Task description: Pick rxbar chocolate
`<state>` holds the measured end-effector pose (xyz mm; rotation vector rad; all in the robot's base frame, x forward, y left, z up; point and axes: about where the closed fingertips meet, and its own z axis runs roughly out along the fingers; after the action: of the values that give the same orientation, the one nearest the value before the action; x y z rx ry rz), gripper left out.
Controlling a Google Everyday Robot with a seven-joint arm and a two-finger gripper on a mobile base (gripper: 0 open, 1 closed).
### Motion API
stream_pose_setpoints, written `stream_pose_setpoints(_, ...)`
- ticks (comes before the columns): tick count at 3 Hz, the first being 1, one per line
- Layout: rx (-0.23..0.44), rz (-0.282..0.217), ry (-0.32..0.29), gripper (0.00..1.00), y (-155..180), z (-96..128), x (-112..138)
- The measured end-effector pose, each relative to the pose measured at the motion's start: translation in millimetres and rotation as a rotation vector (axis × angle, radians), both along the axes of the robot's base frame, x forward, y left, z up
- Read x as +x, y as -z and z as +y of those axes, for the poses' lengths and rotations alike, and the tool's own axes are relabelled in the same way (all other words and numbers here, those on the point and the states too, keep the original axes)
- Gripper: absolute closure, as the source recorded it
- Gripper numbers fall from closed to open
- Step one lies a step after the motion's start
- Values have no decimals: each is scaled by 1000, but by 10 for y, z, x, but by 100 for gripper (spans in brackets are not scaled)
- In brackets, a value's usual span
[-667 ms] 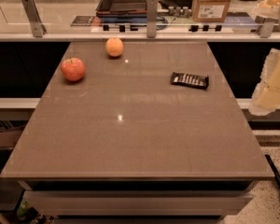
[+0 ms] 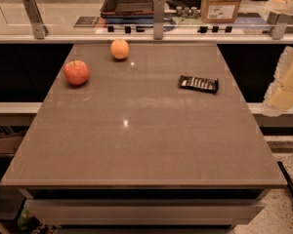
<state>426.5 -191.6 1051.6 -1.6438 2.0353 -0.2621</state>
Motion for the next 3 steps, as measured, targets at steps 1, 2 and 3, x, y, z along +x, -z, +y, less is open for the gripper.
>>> stream_pose_setpoints(1,57,-33,-15,0,4,-86,174)
stream_pose_setpoints(2,139,-59,-27,0,62,-217,458)
stream_pose_setpoints(3,229,-52,-28,0,192,-357,773)
